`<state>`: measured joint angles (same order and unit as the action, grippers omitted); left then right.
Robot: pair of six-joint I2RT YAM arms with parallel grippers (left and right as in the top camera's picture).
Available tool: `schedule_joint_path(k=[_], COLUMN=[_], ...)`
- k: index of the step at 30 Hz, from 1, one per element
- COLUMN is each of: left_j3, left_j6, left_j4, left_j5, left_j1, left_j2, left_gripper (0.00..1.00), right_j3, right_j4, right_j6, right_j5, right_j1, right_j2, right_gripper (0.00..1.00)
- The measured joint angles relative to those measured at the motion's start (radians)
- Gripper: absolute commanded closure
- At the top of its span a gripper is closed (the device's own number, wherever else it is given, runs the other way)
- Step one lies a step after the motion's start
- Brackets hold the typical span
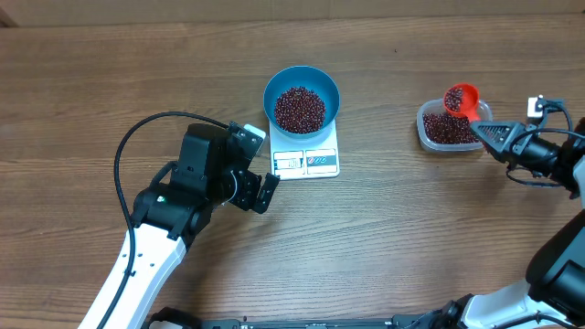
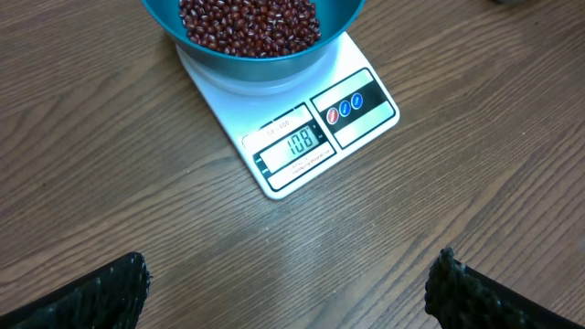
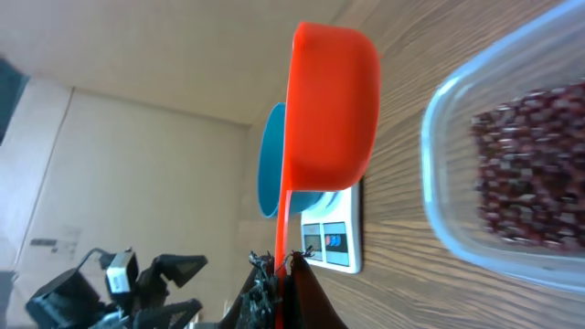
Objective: Scoop item into bowl and weigh 150g on scale
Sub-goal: 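Lift the filled red scoop and carry it over the blue bowl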
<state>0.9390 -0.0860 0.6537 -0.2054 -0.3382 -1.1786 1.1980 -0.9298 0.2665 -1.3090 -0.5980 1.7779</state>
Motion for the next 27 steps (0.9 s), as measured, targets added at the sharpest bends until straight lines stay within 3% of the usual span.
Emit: schedule_joint_path(k=[5,13,27], left_j3=[0.000,0.000,0.000], left_j6=[0.000,0.000,0.000], left_j4=[0.000,0.000,0.000], left_j5=[0.000,0.000,0.000], left_j1=[0.000,0.000,0.000], left_j2=[0.000,0.000,0.000], left_gripper=[0.01,0.00,0.00], right_j3=[0.000,0.015,0.171], right_j4=[0.020,0.138,0.361], right_j6=[-0.019,-0.181,-0.473], right_j5=[-0.017,0.038,0.359], right_j1=[0.086,0.283,0.688], right_j2=[-0.008,-0.014,-0.014], right_gripper=[0.96,0.96,0.96])
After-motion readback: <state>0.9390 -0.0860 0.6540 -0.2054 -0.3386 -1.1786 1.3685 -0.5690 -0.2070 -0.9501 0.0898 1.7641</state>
